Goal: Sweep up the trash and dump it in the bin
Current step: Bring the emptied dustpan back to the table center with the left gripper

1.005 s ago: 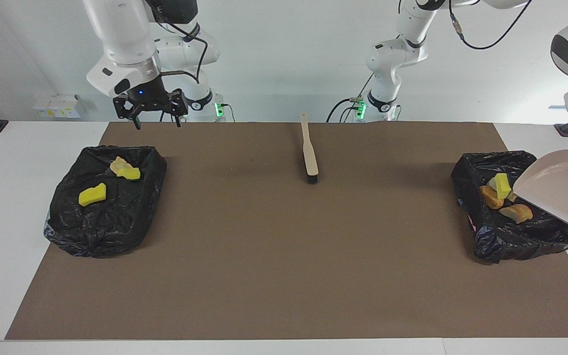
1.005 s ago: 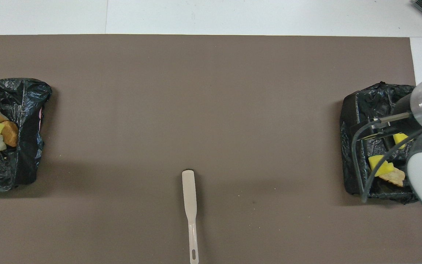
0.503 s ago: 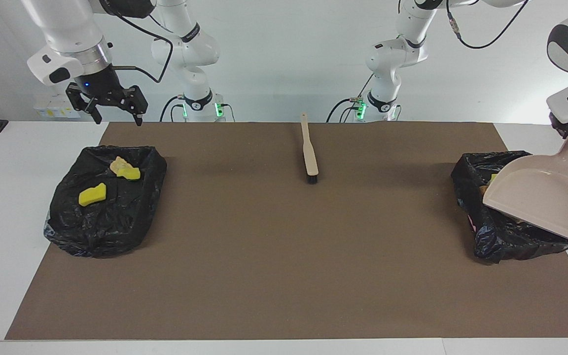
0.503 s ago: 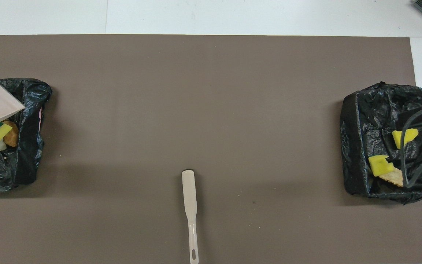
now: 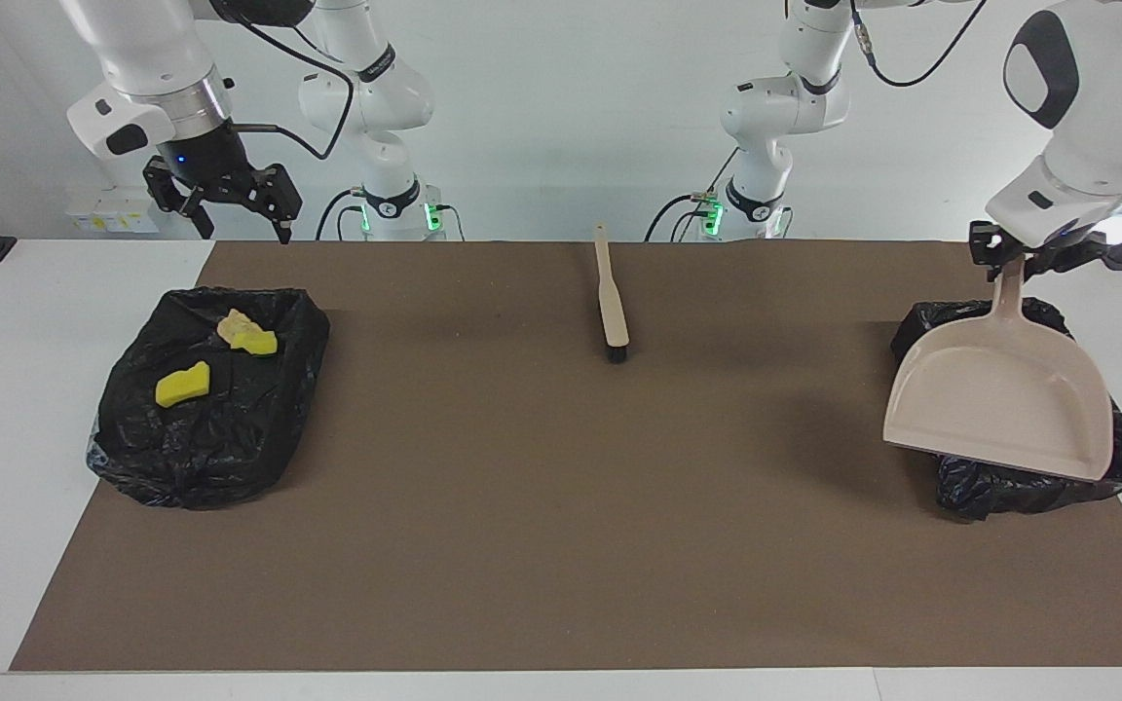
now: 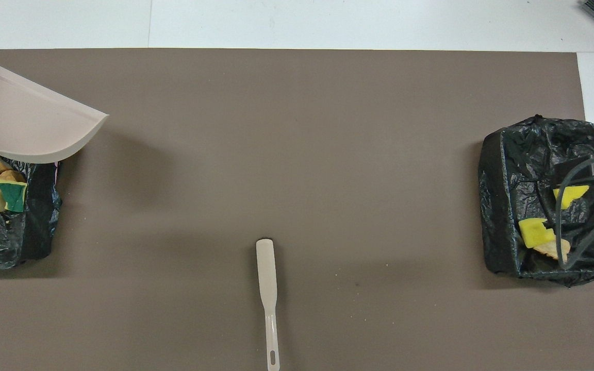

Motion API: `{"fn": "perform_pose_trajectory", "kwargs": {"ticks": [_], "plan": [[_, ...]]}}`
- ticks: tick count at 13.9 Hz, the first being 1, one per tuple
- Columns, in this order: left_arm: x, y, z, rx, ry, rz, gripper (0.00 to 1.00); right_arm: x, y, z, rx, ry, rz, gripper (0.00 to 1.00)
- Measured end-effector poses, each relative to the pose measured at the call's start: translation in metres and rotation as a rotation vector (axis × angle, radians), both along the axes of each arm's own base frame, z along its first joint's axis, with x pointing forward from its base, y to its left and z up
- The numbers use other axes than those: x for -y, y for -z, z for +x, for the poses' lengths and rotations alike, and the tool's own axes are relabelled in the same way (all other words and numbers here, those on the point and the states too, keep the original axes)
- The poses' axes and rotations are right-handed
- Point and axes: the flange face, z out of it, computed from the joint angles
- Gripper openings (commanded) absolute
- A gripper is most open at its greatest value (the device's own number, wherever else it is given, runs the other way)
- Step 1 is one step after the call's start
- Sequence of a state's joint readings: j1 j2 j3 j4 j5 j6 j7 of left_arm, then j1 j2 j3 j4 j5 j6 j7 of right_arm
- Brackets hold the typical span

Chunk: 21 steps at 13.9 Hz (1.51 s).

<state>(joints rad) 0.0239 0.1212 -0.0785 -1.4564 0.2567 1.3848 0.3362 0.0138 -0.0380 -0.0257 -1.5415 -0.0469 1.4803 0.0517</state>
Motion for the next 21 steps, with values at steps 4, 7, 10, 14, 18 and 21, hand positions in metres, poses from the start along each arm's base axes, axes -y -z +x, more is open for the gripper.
{"fn": "perform_pose_trajectory", "kwargs": {"ticks": [4, 7, 10, 14, 18, 21], "plan": [[0.080, 0.027, -0.010, -0.025, -0.127, -0.048, 0.00, 0.002, 0.000, -0.001, 0.004, 0.007, 0.026, 1.00], [0.107, 0.038, -0.006, 0.024, -0.249, -0.102, 0.00, 0.006, 0.005, -0.002, 0.006, 0.020, 0.063, 1.00], [0.171, 0.061, -0.008, 0.089, -0.248, -0.159, 0.00, 0.006, 0.010, -0.001, 0.025, 0.021, 0.066, 1.00], [0.253, 0.110, -0.021, 0.153, -0.260, -0.256, 0.00, 0.001, 0.009, -0.001, 0.026, 0.011, 0.066, 1.00], [0.323, 0.165, -0.026, 0.196, -0.328, -0.292, 0.00, 0.001, 0.009, -0.001, 0.026, 0.011, 0.066, 1.00], [0.359, 0.191, -0.034, 0.213, -0.318, -0.315, 0.00, 0.001, 0.009, -0.001, 0.026, 0.011, 0.066, 1.00]]}}
